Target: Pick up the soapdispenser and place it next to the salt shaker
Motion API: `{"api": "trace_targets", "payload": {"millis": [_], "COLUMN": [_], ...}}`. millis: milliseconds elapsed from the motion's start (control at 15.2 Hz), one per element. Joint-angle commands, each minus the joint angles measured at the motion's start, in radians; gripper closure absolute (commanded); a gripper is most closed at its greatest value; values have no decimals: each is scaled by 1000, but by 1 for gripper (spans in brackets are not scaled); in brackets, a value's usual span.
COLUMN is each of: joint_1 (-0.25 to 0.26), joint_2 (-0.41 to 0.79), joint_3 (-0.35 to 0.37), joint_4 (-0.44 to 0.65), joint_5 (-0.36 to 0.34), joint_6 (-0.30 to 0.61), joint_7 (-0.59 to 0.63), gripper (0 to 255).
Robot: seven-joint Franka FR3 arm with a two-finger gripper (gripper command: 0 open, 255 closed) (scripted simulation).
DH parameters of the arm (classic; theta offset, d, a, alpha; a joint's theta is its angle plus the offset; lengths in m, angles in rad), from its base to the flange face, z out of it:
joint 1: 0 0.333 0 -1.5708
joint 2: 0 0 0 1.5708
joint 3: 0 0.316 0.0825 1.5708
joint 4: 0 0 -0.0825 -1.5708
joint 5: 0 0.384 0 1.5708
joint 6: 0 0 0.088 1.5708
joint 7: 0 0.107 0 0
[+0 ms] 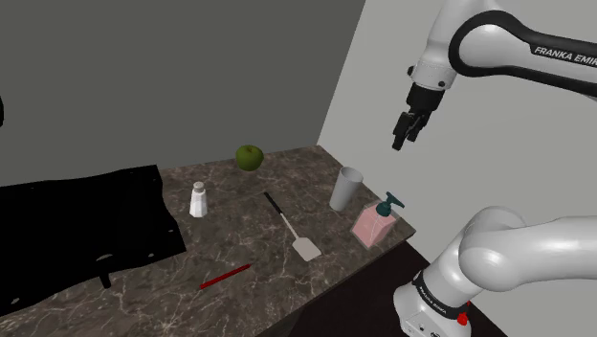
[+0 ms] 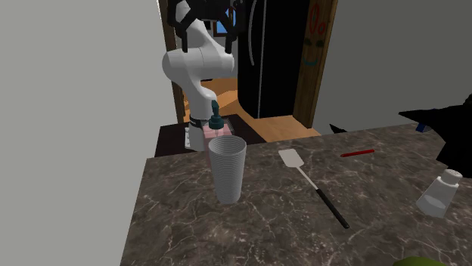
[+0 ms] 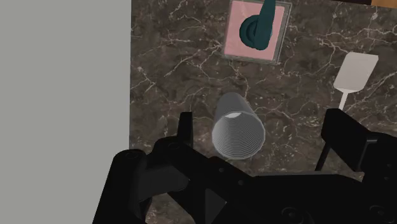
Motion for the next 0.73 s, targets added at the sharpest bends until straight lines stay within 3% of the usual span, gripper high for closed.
{"api": "trace_targets", "payload": {"millis": [0, 660], "joint_1": [0, 16], "joint_2": [0, -235], "joint_3": [0, -33], "joint_4": [0, -415], "joint_5": [0, 35], "joint_6": [0, 178], "joint_7": [0, -26], "gripper": [0, 0]}}
